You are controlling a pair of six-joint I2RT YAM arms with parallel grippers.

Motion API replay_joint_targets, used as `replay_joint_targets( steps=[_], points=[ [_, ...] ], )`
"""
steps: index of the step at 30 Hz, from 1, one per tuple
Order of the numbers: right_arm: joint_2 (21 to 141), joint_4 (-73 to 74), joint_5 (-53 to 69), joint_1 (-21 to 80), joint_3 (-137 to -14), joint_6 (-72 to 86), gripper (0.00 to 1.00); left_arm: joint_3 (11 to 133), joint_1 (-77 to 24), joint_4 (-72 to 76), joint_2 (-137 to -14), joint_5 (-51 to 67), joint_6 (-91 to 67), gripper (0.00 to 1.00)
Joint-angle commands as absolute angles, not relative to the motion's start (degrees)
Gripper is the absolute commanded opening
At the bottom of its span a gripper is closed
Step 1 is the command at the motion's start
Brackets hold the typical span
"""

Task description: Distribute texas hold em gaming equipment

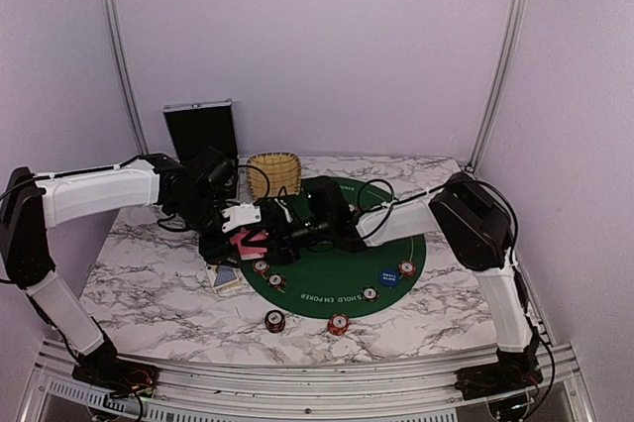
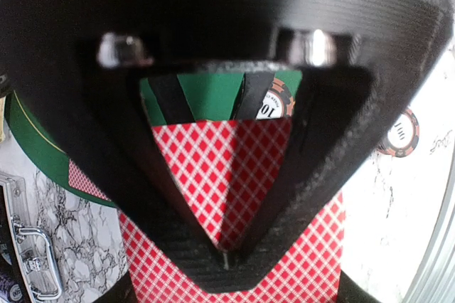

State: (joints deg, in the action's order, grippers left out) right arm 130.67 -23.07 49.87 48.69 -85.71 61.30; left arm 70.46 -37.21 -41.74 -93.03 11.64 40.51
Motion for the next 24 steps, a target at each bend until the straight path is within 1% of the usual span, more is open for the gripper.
replay_joint_targets(
  steps=[1, 4, 13, 16, 19, 24],
  points=[
    [128.8, -19.8, 48.2, 47.9, -83.5, 59.6, 0.61, 71.5, -37.4, -41.9, -92.4, 12.2, 41.0, 0.24],
    [128.1, -19.9, 48.1, 48.0, -83.3, 59.5, 0.57, 71.3, -37.4, -42.0, -92.4, 12.0, 41.0, 0.24],
    [124.8, -18.0, 47.5, 46.9, -80.9, 57.6, 0.50, 70.9, -37.4, -42.0, -92.2, 11.5, 41.2, 0.23],
    [123.8, -18.6, 47.7, 46.6, -80.0, 58.0, 0.50, 71.1, -37.4, -42.0, -92.3, 11.8, 41.1, 0.23],
    [122.7, -19.7, 48.0, 46.6, -79.5, 58.7, 0.52, 71.2, -37.4, -42.0, -92.4, 11.9, 41.0, 0.23],
    [121.2, -20.6, 48.1, 46.5, -78.8, 59.5, 0.52, 71.1, -37.4, -41.9, -92.3, 11.7, 41.0, 0.23]
  ],
)
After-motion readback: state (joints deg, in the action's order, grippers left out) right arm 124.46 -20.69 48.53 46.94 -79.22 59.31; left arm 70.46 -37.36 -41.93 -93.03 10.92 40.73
